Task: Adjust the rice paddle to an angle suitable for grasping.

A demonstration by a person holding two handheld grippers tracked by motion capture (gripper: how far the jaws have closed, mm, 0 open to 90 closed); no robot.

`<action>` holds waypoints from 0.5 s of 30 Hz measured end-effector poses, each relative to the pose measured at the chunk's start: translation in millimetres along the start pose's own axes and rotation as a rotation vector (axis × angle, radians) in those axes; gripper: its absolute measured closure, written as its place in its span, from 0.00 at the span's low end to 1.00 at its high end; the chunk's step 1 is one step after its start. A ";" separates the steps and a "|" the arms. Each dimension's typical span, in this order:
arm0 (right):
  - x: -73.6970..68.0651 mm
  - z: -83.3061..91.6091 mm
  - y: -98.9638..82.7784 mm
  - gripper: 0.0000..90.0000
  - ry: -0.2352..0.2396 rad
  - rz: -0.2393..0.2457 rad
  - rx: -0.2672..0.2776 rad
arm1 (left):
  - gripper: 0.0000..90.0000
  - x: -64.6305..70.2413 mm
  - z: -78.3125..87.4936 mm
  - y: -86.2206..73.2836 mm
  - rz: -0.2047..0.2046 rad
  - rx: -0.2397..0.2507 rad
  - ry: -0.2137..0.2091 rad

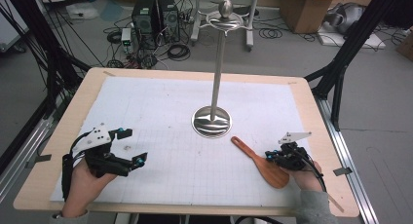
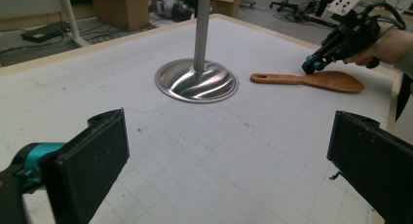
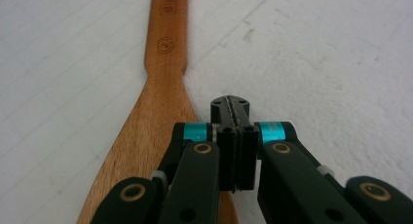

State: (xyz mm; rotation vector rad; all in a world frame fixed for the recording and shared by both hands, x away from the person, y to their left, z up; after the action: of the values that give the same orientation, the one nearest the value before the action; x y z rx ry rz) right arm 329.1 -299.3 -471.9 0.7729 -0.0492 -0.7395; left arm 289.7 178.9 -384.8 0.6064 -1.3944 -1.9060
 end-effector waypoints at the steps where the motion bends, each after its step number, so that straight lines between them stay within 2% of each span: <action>1: -5.3 -1.1 0.1 1.00 0.011 0.010 -0.010 | 0.02 0.8 -1.4 0.5 -0.001 0.000 -0.006; 8: -14.6 -4.1 3.7 1.00 0.019 0.044 -0.031 | 0.02 2.4 -3.2 2.1 -0.005 0.002 -0.009; 15: -18.1 2.7 13.0 0.98 -0.015 0.068 0.018 | 0.02 -0.1 0.6 2.5 0.001 0.009 -0.002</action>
State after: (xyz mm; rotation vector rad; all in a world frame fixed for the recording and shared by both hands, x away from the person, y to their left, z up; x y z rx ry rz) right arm 322.4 -283.4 -457.6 0.7798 -0.0953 -0.6809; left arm 289.9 178.9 -382.3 0.6074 -1.4050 -1.9010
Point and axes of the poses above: each handheld gripper's, and its own axes: z roughly backward along the jaws, y roughly out of its top, x roughly to its right, the point moved 5 cm from there along -z, roughly forward along the jaws, and after that the axes turned 12 degrees about y, right-handed, at the moved point
